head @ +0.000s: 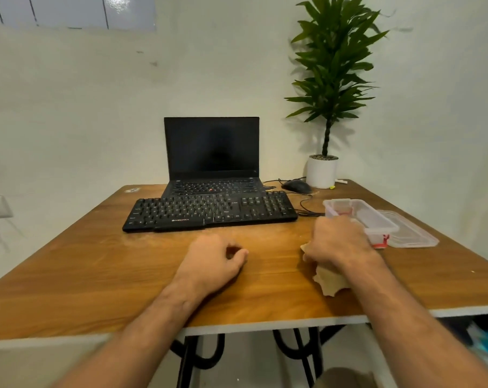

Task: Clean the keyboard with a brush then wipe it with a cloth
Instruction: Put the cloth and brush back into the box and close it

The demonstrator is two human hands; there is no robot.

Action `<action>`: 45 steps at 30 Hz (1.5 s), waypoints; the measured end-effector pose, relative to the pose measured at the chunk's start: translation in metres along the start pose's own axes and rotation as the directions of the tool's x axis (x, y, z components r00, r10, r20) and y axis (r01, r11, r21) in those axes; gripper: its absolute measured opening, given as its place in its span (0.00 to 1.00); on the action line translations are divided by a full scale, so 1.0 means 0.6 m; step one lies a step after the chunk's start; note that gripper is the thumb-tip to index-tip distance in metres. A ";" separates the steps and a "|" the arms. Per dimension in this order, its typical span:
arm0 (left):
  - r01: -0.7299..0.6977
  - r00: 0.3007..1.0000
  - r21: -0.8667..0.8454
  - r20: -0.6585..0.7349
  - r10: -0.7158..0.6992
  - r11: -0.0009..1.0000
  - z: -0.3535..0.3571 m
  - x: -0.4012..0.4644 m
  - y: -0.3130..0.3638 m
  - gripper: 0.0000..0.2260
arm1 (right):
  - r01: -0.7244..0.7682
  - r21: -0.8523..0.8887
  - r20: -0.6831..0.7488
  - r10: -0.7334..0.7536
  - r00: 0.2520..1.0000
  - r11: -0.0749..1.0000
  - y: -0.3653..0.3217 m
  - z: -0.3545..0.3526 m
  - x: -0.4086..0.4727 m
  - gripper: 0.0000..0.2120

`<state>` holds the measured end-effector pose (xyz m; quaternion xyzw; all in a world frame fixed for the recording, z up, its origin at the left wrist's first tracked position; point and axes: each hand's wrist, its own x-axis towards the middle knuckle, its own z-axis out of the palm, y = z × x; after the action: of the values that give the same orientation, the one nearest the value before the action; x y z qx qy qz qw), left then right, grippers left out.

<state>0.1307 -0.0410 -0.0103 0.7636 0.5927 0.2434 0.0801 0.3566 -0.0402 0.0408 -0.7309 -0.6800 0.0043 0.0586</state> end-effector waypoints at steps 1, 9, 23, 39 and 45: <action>0.018 0.999 -0.068 0.036 -0.015 0.998 0.011 0.008 0.020 0.11 | 0.014 -0.006 -0.008 -0.014 1.000 1.000 0.003 0.004 -0.003 0.09; 0.212 0.977 -0.570 0.110 -0.182 0.794 0.079 0.068 0.099 0.11 | 0.021 0.106 -0.115 -0.009 0.993 0.994 0.020 0.029 0.038 0.07; 0.103 0.980 -0.702 0.194 0.050 0.705 0.095 0.113 0.093 0.13 | 0.138 0.374 0.135 -0.201 0.970 0.917 0.046 0.016 0.081 0.11; -0.172 0.984 -0.826 -0.122 0.128 0.537 0.010 0.150 0.089 0.15 | 0.064 0.998 -0.053 -0.336 0.940 0.020 0.035 -0.002 0.084 0.10; -0.366 0.929 -0.532 -0.252 0.271 0.764 -0.035 0.172 0.120 0.14 | 0.146 0.987 -0.120 -0.311 0.943 0.063 0.039 -0.002 0.095 0.22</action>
<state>0.2019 0.0322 0.0658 0.7719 0.3583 0.4796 0.2141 0.3841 0.0146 0.0442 -0.3847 -0.6098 0.4920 0.4879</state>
